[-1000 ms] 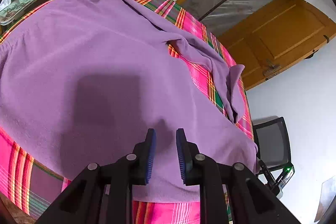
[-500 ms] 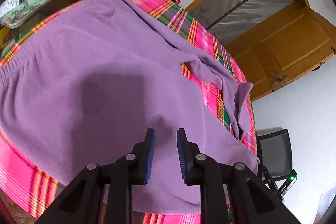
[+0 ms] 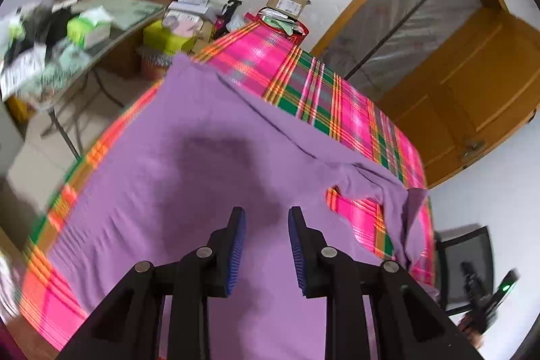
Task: Fold clothes
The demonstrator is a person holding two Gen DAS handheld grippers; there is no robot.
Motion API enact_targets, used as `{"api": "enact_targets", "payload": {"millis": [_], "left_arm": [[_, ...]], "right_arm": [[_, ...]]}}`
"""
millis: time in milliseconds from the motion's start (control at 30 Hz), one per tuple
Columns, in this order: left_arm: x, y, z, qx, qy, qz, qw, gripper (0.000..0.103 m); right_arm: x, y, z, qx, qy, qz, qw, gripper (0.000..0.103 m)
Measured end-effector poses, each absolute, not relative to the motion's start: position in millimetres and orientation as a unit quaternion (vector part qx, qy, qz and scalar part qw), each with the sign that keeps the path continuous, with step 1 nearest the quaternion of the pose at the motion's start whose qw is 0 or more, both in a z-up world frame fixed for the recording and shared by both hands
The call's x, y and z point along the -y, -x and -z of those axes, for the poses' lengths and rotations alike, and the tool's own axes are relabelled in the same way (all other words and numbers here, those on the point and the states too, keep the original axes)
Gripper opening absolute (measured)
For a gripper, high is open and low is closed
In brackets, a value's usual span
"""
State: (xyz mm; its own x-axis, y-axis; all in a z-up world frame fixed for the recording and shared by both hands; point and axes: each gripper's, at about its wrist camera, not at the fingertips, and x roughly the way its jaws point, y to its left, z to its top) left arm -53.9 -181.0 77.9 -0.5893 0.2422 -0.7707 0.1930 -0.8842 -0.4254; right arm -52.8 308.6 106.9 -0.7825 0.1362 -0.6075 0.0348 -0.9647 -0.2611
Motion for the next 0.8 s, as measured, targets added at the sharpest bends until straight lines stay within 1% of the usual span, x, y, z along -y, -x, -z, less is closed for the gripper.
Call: {"api": "enact_targets", "payload": {"millis": [67, 133, 233, 333, 400, 433, 500, 567, 667, 800], "left_arm": [[186.6, 67.4, -80.8, 0.222, 0.470, -0.854, 0.003, 0.026], [188.6, 81.0, -89.2, 0.200, 0.486, -0.850, 0.023, 0.026], [186.1, 97.8, -111.3, 0.145, 0.495, -0.856, 0.047, 0.026], [189.5, 118.7, -138.3, 0.110, 0.487, -0.865, 0.048, 0.026], [191.1, 133.3, -161.3, 0.092, 0.477, -0.873, 0.055, 0.026], [188.6, 138.7, -170.4, 0.072, 0.472, -0.877, 0.061, 0.026], [178.1, 151.2, -183.4, 0.005, 0.453, -0.888, 0.079, 0.029], [170.9, 165.9, -176.3, -0.032, 0.453, -0.886, 0.089, 0.030], [162.6, 187.5, -152.1, -0.061, 0.472, -0.873, 0.108, 0.030], [142.5, 217.5, -89.6, -0.156, 0.515, -0.831, 0.139, 0.030]], "right_arm": [[-289.5, 64.0, -121.2, 0.151, 0.321, -0.935, -0.014, 0.024], [-267.5, 73.8, -136.4, 0.180, 0.306, -0.933, -0.053, 0.024], [-233.5, 93.4, -162.3, 0.216, 0.281, -0.930, -0.097, 0.024], [-204.8, 119.2, -196.4, 0.215, 0.264, -0.931, -0.132, 0.024], [-191.0, 134.2, -218.8, 0.200, 0.257, -0.933, -0.156, 0.024], [-183.6, 142.2, -228.9, 0.195, 0.251, -0.933, -0.166, 0.024], [-167.3, 157.5, -237.6, 0.206, 0.239, -0.931, -0.184, 0.026], [-147.4, 177.1, -225.7, 0.217, 0.266, -0.913, -0.221, 0.049], [-118.5, 204.9, -183.9, 0.235, 0.319, -0.880, -0.261, 0.049], [-90.6, 222.7, -129.2, 0.273, 0.367, -0.837, -0.301, 0.049]]}}
